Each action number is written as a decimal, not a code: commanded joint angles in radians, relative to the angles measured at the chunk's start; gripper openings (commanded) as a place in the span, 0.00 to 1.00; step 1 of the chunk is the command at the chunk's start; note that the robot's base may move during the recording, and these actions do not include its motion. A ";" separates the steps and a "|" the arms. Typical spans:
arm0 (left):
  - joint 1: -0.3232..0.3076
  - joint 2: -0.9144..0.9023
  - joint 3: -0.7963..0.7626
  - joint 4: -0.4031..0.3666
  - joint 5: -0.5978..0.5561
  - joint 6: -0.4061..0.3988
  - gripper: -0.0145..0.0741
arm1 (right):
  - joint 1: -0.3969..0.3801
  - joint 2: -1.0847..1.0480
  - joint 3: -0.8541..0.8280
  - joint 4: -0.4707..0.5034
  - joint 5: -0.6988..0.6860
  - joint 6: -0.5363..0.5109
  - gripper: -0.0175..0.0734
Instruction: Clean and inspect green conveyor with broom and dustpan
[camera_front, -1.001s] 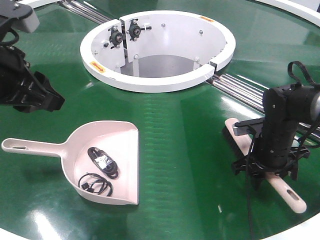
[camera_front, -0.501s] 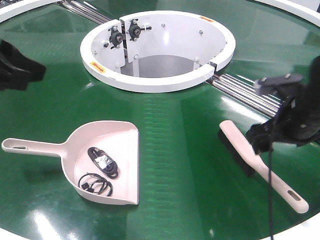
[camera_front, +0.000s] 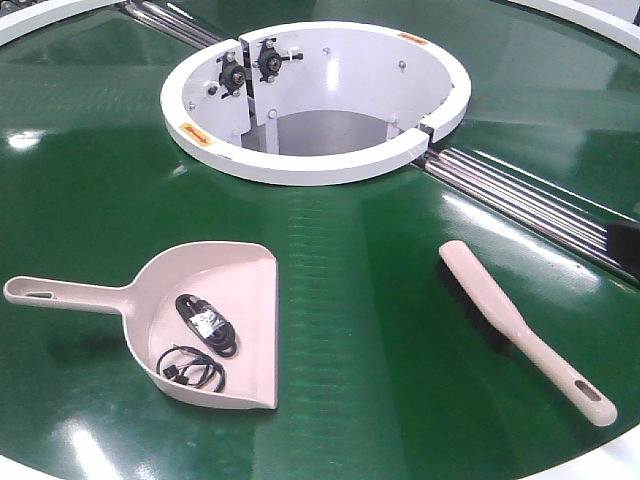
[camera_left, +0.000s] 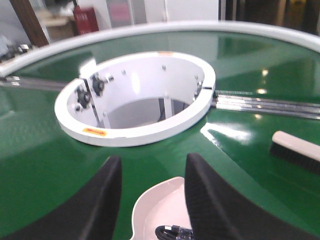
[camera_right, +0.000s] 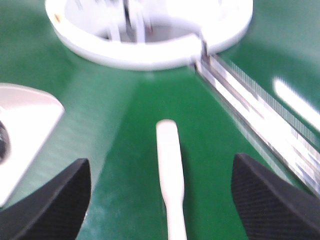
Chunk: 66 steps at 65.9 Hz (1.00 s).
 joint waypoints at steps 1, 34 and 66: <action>-0.005 -0.107 0.099 -0.006 -0.143 -0.011 0.48 | -0.002 -0.149 0.078 0.062 -0.164 -0.081 0.79; -0.005 -0.579 0.615 -0.006 -0.335 -0.011 0.48 | -0.002 -0.622 0.629 0.152 -0.524 -0.139 0.79; -0.005 -0.579 0.642 0.002 -0.361 -0.011 0.15 | -0.002 -0.619 0.633 0.207 -0.533 -0.154 0.18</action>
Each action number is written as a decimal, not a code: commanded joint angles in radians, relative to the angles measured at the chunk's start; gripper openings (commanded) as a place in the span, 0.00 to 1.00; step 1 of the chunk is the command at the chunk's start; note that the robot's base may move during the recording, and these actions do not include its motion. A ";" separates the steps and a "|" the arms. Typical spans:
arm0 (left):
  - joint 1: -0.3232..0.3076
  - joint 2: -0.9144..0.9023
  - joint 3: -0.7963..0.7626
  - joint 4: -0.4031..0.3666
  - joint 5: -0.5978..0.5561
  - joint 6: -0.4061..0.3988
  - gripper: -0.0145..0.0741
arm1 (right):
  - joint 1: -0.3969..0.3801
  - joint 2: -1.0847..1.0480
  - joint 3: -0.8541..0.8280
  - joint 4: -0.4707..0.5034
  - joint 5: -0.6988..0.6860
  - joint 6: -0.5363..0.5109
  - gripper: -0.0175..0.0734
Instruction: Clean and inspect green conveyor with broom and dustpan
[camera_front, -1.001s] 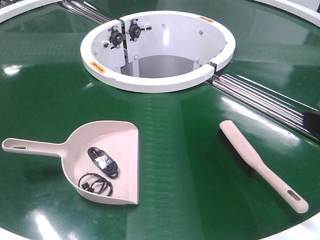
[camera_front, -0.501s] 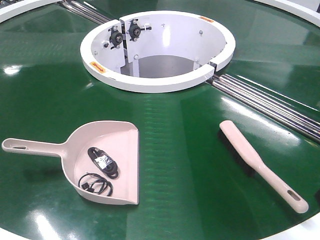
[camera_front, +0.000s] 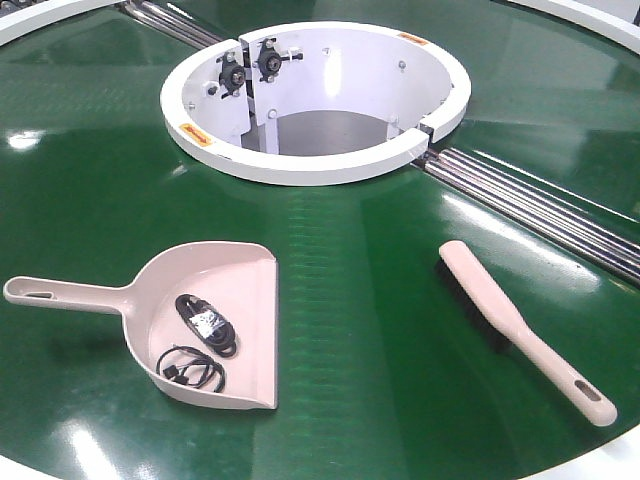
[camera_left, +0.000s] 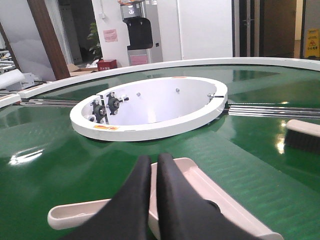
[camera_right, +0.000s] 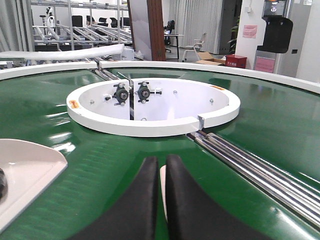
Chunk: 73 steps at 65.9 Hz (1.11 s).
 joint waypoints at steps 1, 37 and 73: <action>-0.005 0.014 -0.025 -0.005 -0.083 -0.011 0.15 | -0.002 0.014 -0.026 0.037 -0.079 -0.011 0.18; -0.005 0.014 -0.023 -0.005 -0.084 -0.011 0.15 | -0.002 0.014 -0.026 0.040 -0.079 -0.011 0.18; 0.315 -0.027 0.254 0.127 -0.292 -0.233 0.15 | -0.002 0.014 -0.026 0.040 -0.079 -0.011 0.18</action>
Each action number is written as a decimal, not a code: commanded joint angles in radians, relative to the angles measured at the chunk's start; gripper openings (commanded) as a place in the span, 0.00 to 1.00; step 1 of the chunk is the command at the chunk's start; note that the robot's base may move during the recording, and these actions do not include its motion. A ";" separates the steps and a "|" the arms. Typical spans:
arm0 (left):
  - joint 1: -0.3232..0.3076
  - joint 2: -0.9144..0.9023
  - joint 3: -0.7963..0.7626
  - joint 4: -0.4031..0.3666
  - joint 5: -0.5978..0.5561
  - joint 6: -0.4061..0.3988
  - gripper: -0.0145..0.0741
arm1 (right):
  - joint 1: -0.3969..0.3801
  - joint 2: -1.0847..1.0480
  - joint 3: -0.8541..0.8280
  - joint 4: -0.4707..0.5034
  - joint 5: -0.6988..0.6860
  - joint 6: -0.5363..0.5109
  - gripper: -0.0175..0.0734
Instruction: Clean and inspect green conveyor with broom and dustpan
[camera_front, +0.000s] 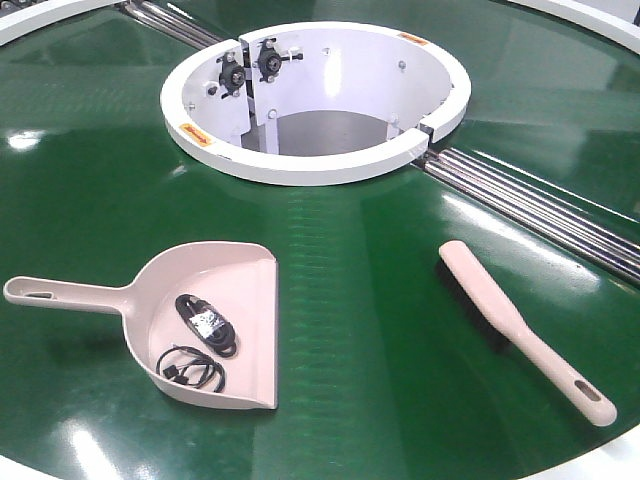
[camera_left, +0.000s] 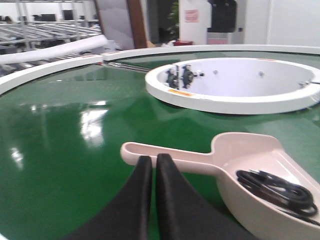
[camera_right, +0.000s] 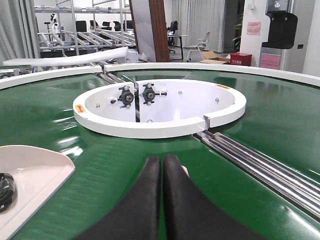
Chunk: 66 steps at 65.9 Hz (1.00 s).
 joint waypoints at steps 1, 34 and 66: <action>0.035 -0.016 0.011 0.014 -0.087 -0.040 0.15 | -0.002 0.014 -0.026 0.005 -0.078 -0.011 0.18; 0.025 -0.016 0.013 0.091 -0.087 -0.149 0.15 | -0.002 0.014 -0.026 0.005 -0.078 -0.011 0.18; 0.021 -0.016 0.010 0.091 -0.087 -0.149 0.16 | -0.002 0.014 -0.026 0.005 -0.078 -0.011 0.18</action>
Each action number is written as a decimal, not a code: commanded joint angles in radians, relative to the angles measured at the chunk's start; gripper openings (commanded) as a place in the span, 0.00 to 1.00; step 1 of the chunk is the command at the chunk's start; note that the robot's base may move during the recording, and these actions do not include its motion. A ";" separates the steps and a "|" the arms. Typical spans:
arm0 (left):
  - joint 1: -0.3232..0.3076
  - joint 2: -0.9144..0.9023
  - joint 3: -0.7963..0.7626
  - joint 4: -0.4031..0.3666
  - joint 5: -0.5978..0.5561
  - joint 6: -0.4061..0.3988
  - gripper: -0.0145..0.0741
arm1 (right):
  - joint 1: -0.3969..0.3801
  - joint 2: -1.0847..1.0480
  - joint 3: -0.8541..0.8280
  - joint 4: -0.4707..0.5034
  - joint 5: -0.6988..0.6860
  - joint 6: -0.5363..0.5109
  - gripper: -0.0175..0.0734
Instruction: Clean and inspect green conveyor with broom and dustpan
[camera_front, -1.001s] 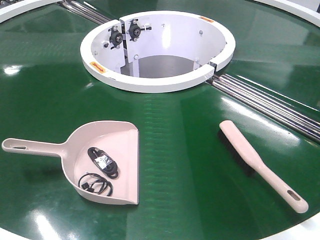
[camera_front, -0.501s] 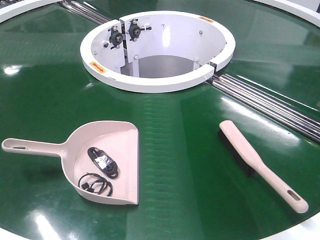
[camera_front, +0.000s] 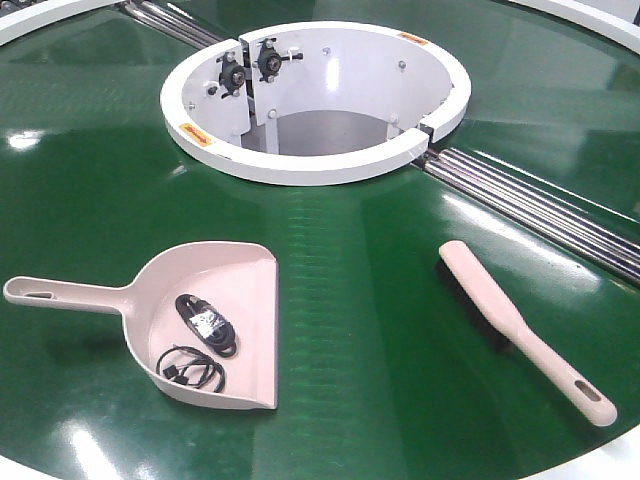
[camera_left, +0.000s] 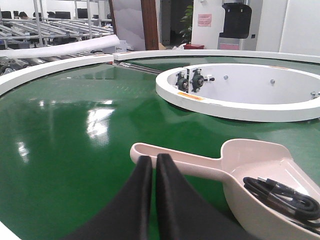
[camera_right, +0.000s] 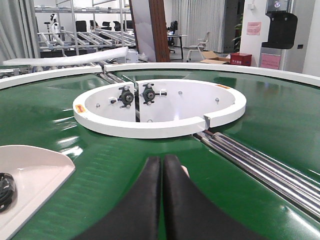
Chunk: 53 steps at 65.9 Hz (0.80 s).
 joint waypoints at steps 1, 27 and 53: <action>-0.005 -0.016 0.009 -0.011 -0.083 -0.009 0.16 | -0.002 0.014 -0.026 0.005 -0.077 -0.011 0.18; -0.005 -0.016 0.009 -0.011 -0.083 -0.009 0.16 | -0.041 0.013 -0.026 -0.142 -0.075 0.022 0.18; -0.005 -0.015 0.009 -0.011 -0.083 -0.009 0.16 | -0.201 -0.019 0.121 -0.345 -0.203 0.242 0.18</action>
